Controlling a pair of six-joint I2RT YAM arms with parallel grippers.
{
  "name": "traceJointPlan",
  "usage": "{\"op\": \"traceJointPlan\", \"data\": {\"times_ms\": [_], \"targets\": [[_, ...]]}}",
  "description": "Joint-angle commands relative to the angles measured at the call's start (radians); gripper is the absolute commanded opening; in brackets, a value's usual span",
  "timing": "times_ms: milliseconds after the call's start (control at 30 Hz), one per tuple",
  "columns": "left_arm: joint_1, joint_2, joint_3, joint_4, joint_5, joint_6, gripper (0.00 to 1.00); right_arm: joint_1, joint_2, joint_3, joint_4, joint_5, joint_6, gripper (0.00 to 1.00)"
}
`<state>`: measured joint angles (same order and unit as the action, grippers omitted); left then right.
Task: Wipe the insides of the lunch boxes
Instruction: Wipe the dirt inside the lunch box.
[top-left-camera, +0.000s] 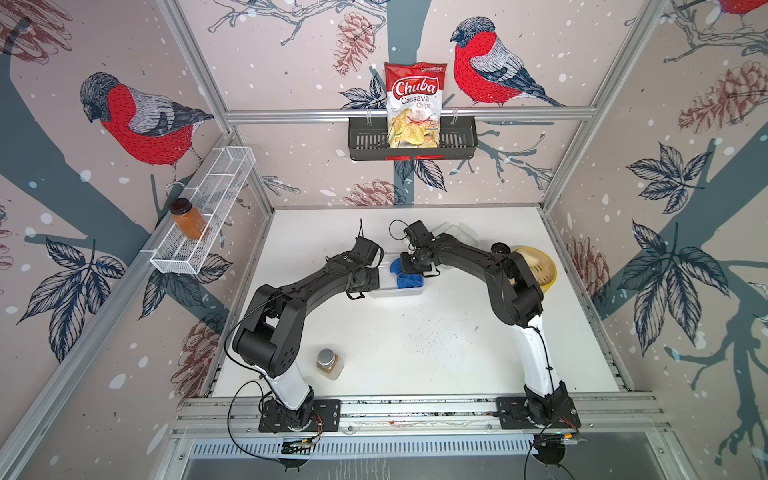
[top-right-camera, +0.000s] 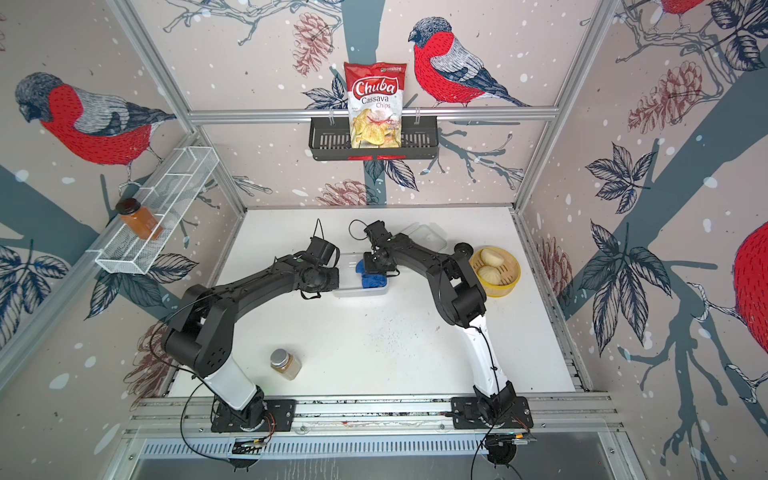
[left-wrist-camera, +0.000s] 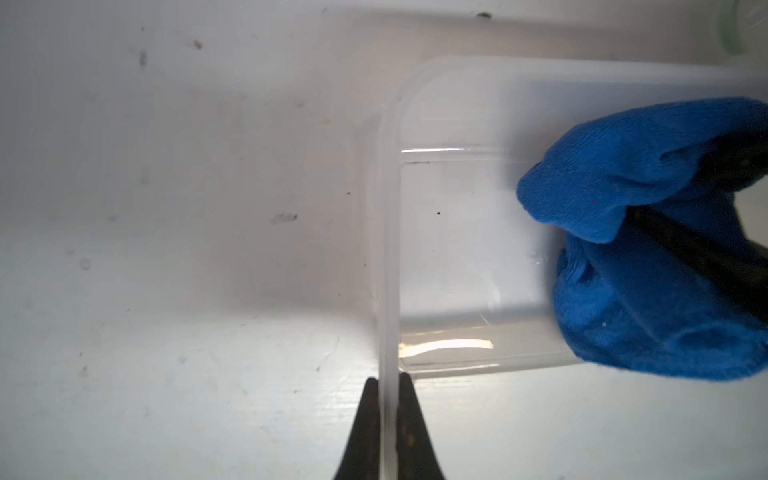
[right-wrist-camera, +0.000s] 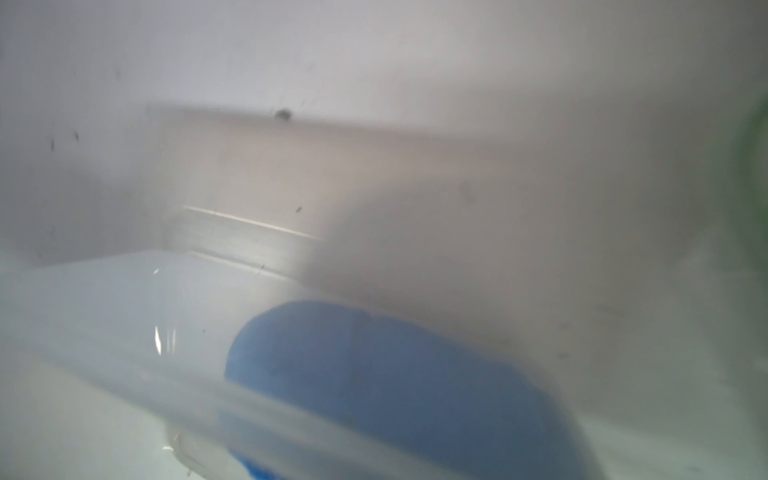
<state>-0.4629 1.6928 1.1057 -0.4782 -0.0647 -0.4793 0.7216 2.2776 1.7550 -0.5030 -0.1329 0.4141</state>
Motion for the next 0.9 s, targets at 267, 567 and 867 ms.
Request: {"op": "traceJointPlan", "data": {"times_ms": [267, 567, 867], "targets": [[-0.002, 0.002, 0.014, -0.043, 0.005, 0.013, 0.0, 0.183, 0.14, 0.145, 0.006, -0.368, 0.046, 0.0], [-0.002, -0.008, 0.008, -0.054, -0.01, 0.017, 0.0, 0.146, 0.057, 0.099, -0.102, -0.275, -0.009, 0.0], [0.007, -0.018, -0.003, -0.051, -0.015, 0.021, 0.0, 0.063, -0.061, -0.042, -0.271, 0.205, -0.132, 0.0]]}}
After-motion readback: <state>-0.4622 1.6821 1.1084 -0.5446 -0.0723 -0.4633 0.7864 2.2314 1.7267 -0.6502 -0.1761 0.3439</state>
